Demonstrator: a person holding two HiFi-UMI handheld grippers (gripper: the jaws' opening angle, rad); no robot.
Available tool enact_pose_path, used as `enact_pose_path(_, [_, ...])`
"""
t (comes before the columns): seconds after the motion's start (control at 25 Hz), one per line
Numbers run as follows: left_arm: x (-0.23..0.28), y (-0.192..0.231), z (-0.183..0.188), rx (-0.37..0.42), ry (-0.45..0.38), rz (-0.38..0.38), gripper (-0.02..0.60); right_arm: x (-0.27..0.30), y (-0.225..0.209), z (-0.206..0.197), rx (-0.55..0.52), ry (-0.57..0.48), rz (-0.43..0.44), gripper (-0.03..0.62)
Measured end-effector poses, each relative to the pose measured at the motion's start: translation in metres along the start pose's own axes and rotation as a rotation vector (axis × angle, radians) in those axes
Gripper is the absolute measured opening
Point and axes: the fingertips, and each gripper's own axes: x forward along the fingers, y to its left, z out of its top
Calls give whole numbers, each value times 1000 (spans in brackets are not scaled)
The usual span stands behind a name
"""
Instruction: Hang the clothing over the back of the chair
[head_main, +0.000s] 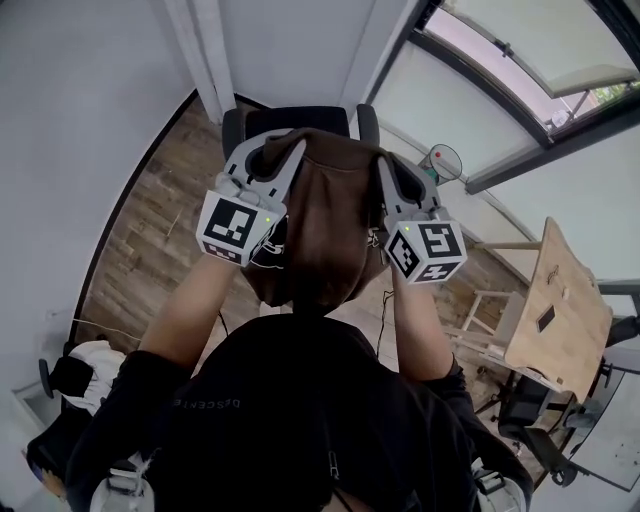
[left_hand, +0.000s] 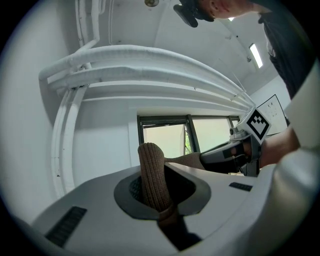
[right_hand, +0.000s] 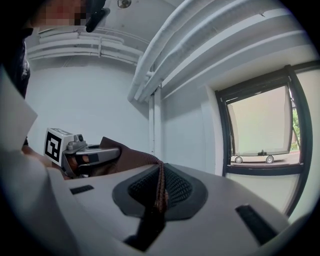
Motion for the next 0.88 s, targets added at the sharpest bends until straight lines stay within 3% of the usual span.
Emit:
enact_pose_path(0.4, [12,14,-28,-19,42,41,48,23,-5,-20,16,36,27,41])
enact_pose_path(0.88, [27,21,-55,-5,64,33,49,43,-16,-40,18,56,51,43])
